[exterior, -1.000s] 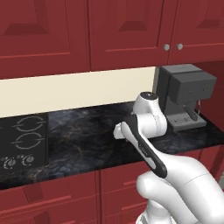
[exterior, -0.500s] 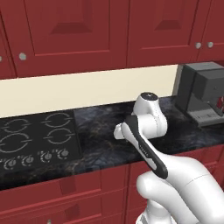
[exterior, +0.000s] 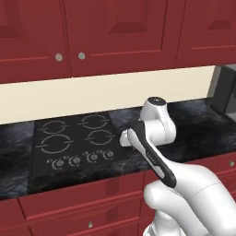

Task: Place the two vegetables and bowl onto the tray for setting up a vegetable dip station.

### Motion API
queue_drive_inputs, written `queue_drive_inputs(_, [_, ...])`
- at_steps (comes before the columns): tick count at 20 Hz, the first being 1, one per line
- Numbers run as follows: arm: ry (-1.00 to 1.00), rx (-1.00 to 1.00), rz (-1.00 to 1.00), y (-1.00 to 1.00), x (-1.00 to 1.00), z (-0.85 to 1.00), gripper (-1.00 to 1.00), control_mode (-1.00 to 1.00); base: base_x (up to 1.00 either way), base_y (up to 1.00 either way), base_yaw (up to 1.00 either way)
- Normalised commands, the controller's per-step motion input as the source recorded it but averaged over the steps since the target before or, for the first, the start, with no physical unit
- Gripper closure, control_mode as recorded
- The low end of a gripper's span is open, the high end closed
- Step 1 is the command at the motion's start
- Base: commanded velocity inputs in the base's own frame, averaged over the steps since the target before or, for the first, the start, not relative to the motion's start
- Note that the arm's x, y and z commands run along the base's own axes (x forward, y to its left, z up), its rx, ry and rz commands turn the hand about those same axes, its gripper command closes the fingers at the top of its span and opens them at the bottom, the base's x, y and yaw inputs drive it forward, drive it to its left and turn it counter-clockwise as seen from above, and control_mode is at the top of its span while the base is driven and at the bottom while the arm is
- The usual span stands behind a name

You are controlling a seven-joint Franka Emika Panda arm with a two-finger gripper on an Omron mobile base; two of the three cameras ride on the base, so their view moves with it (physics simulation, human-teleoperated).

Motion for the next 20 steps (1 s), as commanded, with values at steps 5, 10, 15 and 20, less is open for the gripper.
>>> queue_drive_inputs(5, [0.00, 0.00, 0.00, 0.00, 0.00, 0.00, 1.00, 1.00, 0.00, 0.74, -0.01])
queue_drive_inputs(10, [0.00, 0.00, 0.00, 0.00, 0.00, 0.00, 1.00, 1.00, 0.00, 0.73, -0.03])
queue_drive_inputs(15, [0.00, 0.00, 0.00, 0.00, 0.00, 0.00, 1.00, 1.00, 0.01, 0.71, -0.06])
queue_drive_inputs(20, [0.00, 0.00, 0.00, 0.00, 0.00, 0.00, 1.00, 1.00, 0.05, 0.71, -0.08])
